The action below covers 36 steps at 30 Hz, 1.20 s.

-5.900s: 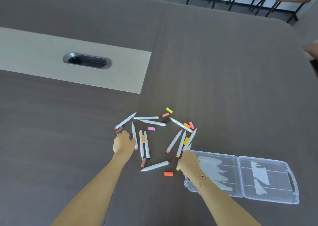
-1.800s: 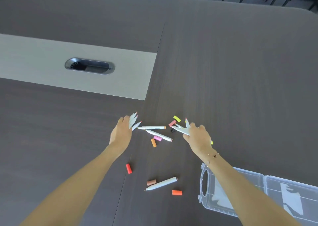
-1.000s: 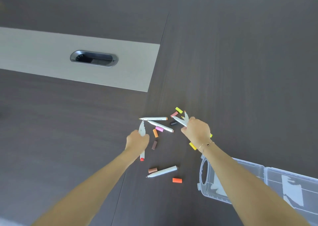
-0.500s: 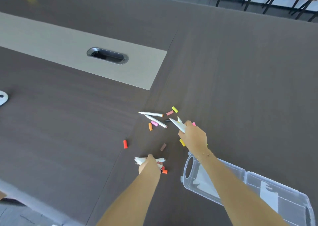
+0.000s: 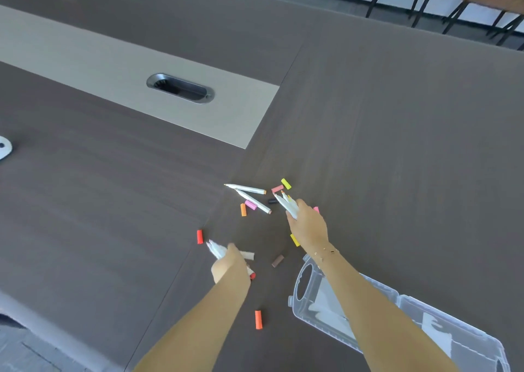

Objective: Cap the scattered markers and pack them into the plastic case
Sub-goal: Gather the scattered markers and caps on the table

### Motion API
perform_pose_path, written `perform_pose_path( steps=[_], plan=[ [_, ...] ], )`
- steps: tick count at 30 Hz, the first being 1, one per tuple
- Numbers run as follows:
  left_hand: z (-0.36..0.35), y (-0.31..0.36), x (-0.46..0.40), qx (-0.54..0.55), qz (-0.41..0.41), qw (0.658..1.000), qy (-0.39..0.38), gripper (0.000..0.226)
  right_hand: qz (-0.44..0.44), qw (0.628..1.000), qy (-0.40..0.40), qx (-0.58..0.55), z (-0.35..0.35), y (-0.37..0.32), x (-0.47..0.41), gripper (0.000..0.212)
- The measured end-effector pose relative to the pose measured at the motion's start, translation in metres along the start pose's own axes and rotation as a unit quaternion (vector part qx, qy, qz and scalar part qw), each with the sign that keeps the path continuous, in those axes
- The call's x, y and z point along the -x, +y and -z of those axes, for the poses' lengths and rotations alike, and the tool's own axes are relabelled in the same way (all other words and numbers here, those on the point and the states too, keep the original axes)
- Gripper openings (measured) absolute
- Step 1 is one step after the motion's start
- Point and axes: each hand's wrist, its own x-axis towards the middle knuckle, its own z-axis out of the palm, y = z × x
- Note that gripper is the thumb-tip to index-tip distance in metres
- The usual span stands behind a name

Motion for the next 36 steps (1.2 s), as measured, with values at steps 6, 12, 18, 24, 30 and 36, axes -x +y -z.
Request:
perform_pose_path(
  steps=[6, 12, 18, 24, 30, 36],
  plan=[
    [-0.004, 0.049, -0.014, -0.06, -0.11, 0.992, -0.014, 0.023, -0.016, 0.999, 0.012, -0.035, -0.009, -0.023, -0.027, 0.024],
    [-0.058, 0.08, -0.008, -0.134, -0.125, 0.98, -0.072, 0.016, -0.073, 0.989, 0.033, -0.124, 0.001, -0.024, -0.057, 0.015],
    [-0.091, 0.094, -0.019, -0.152, -0.147, 0.977, -0.018, 0.022, -0.064, 0.991, 0.014, -0.114, 0.009, -0.004, -0.068, 0.017],
    [-0.099, 0.098, -0.036, -0.159, -0.155, 0.975, -0.001, 0.023, -0.062, 0.989, -0.008, -0.131, -0.002, 0.003, -0.073, 0.019],
    [-0.077, 0.14, -0.041, -0.138, -0.169, 0.976, 0.01, 0.035, -0.038, 0.991, -0.016, -0.13, -0.016, -0.027, -0.096, 0.017],
    [-0.026, 0.183, -0.068, -0.171, -0.156, 0.973, 0.007, 0.03, 0.021, 0.993, -0.113, -0.012, -0.047, -0.083, -0.121, 0.02]
  ],
)
